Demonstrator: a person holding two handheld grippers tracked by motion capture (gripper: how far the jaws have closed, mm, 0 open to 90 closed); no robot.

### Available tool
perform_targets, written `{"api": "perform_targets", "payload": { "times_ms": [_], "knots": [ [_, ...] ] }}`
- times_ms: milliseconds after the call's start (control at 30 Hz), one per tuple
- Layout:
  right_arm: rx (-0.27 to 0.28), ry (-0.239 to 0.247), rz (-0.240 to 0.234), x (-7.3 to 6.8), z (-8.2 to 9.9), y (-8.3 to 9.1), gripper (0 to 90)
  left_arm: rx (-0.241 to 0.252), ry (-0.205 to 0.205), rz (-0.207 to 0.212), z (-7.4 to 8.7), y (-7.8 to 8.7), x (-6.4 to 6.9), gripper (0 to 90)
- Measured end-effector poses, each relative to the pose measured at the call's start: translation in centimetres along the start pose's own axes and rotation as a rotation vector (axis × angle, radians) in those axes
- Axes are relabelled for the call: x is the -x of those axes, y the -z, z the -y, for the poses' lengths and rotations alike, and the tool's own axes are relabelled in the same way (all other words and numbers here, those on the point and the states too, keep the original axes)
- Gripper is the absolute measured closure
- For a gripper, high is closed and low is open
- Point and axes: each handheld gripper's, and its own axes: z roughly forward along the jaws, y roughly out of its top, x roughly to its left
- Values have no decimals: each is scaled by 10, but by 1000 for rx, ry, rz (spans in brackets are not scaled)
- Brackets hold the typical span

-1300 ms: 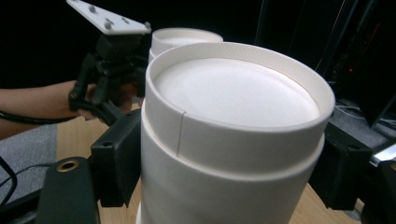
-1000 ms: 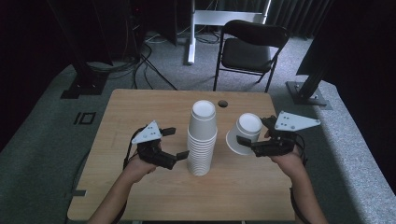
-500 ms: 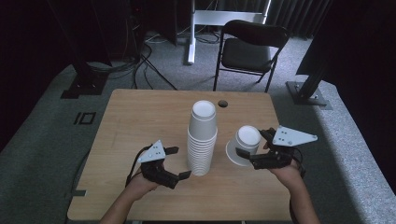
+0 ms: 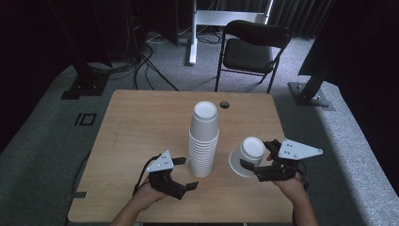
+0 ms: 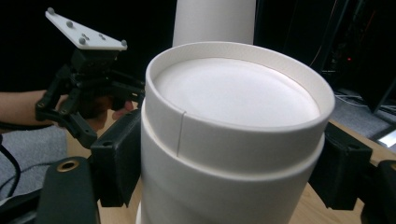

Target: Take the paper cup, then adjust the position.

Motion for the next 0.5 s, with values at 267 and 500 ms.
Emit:
{"api": "perform_targets", "payload": {
  "times_ms": [267,500],
  "knots": [
    [4,14,19,-5,3,5,221,-13,13,32,5,-10,7,16],
    [49,21,-4,-20,5,6,221,-26,6,96,8,-24,21,16]
  ]
}}
